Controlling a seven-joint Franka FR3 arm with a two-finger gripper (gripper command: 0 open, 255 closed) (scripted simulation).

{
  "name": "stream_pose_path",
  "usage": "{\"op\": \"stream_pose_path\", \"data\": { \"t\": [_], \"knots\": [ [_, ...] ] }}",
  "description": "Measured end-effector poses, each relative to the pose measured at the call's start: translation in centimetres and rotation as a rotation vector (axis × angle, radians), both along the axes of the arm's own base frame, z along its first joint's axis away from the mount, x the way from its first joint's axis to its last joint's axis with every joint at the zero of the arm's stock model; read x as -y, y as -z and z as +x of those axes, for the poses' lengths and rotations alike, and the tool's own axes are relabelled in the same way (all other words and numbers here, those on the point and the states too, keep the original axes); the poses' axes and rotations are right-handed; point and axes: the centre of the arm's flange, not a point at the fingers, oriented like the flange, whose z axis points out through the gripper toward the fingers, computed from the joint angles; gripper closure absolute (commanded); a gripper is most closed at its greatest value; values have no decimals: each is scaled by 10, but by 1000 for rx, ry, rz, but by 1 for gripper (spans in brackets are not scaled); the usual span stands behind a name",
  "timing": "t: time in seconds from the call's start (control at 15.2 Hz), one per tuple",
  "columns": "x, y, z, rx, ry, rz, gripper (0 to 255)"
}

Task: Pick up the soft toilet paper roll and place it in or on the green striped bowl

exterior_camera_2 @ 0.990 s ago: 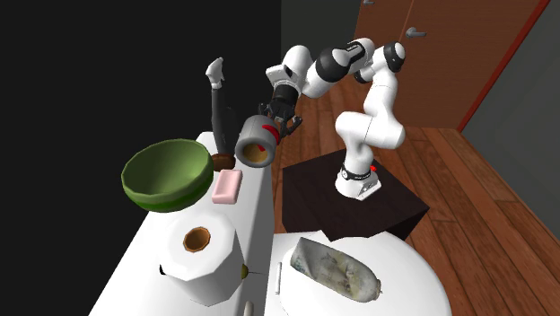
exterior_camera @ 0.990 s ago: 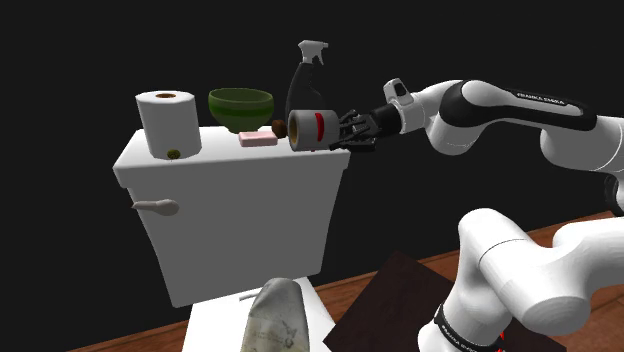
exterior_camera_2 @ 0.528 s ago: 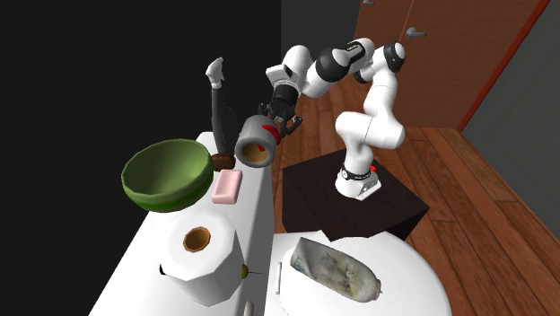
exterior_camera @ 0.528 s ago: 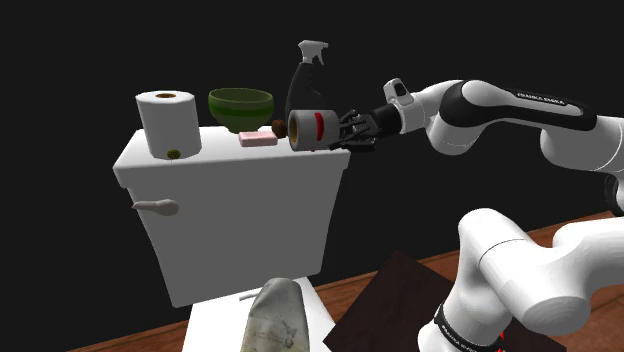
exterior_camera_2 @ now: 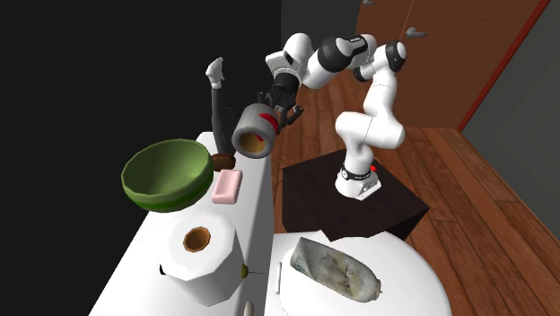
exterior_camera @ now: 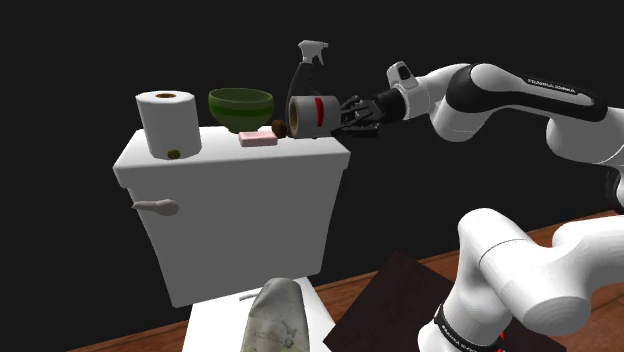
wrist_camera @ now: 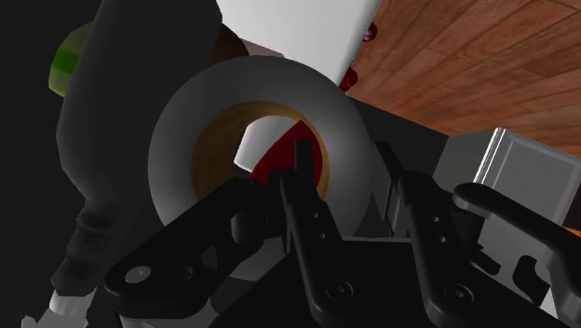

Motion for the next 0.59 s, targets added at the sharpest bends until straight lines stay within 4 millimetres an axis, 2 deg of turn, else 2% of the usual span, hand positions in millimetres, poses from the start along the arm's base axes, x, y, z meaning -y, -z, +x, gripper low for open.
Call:
{"op": "stream_pose_path", "data": {
  "t": [0.59],
  "knots": [
    [1, -48, 0, 0, 0, 0, 255]
  ]
}}
